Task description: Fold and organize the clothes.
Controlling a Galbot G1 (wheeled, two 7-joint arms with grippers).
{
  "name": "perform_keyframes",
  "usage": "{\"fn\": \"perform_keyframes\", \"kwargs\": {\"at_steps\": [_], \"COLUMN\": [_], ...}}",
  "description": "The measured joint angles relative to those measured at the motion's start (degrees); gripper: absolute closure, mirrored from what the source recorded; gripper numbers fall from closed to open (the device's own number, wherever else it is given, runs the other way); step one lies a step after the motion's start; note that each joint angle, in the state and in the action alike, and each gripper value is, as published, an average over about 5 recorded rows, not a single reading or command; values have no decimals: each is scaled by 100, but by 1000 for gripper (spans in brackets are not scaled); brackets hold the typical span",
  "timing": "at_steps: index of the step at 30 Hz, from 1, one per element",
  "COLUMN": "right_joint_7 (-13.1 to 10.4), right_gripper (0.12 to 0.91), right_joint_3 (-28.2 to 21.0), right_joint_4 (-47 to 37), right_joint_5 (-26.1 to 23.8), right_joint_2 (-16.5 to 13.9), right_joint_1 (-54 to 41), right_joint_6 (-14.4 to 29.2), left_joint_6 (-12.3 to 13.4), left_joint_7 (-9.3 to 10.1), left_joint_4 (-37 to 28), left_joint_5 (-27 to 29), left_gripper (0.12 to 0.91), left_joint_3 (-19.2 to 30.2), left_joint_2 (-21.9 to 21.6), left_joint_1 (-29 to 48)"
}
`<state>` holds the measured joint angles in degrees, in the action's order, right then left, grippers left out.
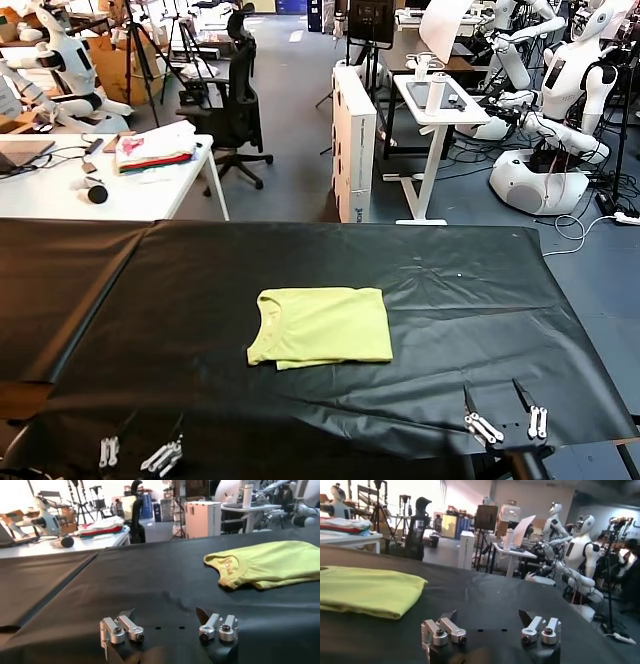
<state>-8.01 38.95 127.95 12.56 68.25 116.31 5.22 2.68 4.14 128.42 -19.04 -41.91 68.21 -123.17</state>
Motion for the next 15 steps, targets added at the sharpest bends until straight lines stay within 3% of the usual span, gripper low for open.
{"fn": "perform_keyframes", "kwargs": {"at_steps": [15], "right_joint_7": [-7], "right_gripper": [118], "right_joint_3": [-19], "right_joint_4": [22], "right_joint_5": [10], "right_joint_2": [36], "right_joint_1": [83], "right_joint_6": [48], "left_joint_6": [-110], "left_joint_7": [-103], "left_joint_4": [-38], "left_joint_5": [-137], "left_gripper": [123], "left_joint_3": [-61], "left_joint_2": [-23], "left_joint_1": [40]}}
